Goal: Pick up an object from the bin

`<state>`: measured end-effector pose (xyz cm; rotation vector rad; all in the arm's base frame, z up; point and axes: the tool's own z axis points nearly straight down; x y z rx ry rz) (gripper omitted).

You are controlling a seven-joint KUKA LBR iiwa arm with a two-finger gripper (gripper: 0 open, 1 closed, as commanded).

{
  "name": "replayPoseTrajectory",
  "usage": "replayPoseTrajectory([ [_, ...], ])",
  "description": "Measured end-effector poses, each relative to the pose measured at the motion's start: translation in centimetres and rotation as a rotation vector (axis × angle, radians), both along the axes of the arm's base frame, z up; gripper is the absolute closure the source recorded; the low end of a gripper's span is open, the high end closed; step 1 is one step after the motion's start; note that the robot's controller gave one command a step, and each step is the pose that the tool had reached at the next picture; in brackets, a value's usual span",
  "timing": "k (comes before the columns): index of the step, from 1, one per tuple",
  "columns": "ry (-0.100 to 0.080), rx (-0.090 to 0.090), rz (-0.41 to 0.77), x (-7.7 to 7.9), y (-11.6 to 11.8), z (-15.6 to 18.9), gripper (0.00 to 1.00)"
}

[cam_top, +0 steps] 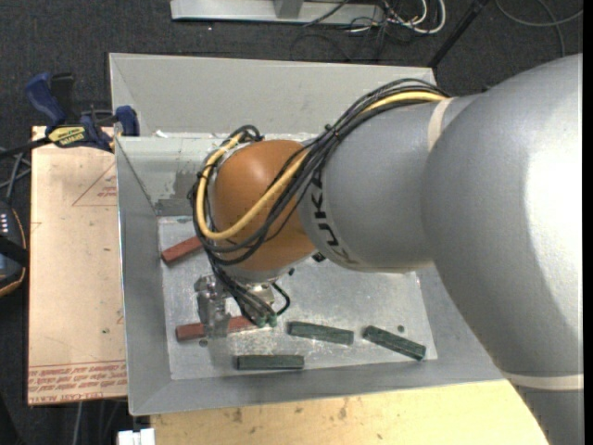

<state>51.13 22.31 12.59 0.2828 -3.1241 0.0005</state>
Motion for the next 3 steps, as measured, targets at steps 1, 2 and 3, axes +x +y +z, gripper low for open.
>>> replayPoseTrajectory([
  [1,-0.006,0.003,-0.008,0.7,0.2,2.2,1.00],
  [2,-0.009,0.003,0.315,4.6,-3.5,1.5,0.00],
  [3,-0.007,0.004,0.316,4.5,-3.4,1.5,0.00],
])
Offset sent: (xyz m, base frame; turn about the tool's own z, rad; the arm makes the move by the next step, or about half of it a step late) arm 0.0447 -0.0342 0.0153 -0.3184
